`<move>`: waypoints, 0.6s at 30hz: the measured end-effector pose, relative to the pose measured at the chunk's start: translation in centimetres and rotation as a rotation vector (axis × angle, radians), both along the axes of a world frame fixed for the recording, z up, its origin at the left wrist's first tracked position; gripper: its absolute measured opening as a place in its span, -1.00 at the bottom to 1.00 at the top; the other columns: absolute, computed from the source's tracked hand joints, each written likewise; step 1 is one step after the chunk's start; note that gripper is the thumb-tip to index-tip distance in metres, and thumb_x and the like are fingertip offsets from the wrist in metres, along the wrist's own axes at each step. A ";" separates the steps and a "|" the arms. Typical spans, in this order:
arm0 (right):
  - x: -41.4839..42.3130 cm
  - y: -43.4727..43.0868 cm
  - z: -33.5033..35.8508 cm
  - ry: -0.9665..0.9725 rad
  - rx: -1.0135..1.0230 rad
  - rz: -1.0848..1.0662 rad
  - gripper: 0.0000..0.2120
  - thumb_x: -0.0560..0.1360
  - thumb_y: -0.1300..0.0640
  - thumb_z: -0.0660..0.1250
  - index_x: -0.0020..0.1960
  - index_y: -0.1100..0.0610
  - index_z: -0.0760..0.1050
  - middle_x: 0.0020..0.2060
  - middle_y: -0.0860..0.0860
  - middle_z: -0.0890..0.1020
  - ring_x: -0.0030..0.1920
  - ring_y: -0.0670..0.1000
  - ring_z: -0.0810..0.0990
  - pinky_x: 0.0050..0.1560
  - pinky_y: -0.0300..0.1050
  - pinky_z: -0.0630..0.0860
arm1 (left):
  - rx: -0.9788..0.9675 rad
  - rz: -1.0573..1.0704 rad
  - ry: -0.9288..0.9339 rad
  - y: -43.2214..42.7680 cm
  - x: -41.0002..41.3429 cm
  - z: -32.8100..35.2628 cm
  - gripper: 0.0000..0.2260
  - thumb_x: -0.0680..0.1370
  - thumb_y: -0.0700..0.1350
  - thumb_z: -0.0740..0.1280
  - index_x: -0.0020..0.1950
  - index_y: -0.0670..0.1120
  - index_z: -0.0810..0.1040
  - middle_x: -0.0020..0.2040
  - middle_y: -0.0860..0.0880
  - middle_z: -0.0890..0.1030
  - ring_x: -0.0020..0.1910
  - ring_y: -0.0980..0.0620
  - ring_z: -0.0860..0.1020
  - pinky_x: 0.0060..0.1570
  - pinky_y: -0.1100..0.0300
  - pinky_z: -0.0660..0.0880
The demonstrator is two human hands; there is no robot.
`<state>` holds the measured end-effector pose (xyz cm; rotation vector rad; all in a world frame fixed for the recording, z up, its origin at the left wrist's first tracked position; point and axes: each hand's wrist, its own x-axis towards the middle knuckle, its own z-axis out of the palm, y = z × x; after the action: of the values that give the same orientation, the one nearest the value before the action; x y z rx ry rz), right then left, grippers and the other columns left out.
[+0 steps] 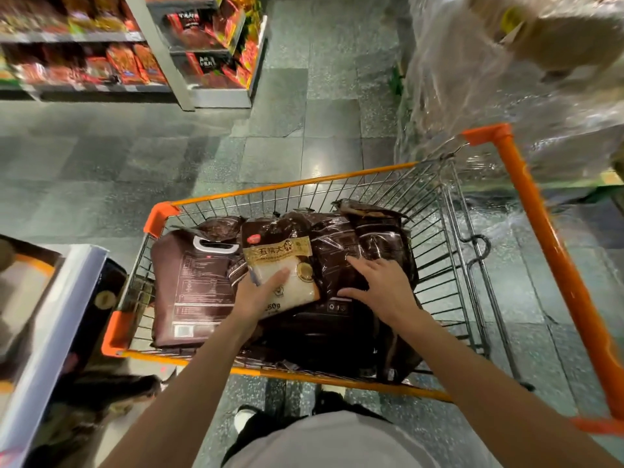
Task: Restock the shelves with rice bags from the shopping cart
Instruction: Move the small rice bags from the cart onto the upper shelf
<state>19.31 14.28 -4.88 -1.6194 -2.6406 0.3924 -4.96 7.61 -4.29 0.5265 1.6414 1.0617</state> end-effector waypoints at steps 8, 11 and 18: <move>0.4 0.0 -0.8 0.207 0.217 0.139 -0.80 0.33 0.10 0.59 -0.06 0.07 0.72 0.00 0.04 0.72 -0.08 0.05 0.72 -0.11 -0.03 0.62 | 0.007 0.028 -0.056 -0.3 -0.2 -0.2 -0.77 0.49 -0.09 0.49 0.12 -0.07 0.62 -0.02 -0.02 0.72 -0.08 0.04 0.70 -0.23 0.22 0.60; 0.1 -0.4 -0.6 0.311 0.204 0.106 -0.87 0.37 0.22 0.55 -0.09 0.12 0.71 0.04 0.04 0.71 0.07 0.06 0.68 0.04 0.03 0.60 | 0.018 -0.009 -0.076 -0.2 -0.4 -0.1 -0.79 0.50 -0.11 0.48 0.12 -0.07 0.62 -0.02 -0.03 0.72 -0.09 0.04 0.70 -0.24 0.22 0.60; -0.1 1.9 3.6 0.441 0.105 -0.008 -0.84 0.61 0.14 0.23 0.11 0.14 0.55 0.15 0.03 0.64 0.27 0.02 0.54 0.22 -0.14 0.42 | 0.053 -0.044 -0.157 0.6 -2.2 1.5 -0.60 0.51 0.04 0.41 0.22 -0.18 0.48 0.12 -0.36 0.58 0.00 -0.23 0.51 0.15 -0.29 0.48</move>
<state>19.21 16.16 -1.26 -1.3281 -2.2830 0.5297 -7.15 8.18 -2.77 0.4988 1.4614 1.0882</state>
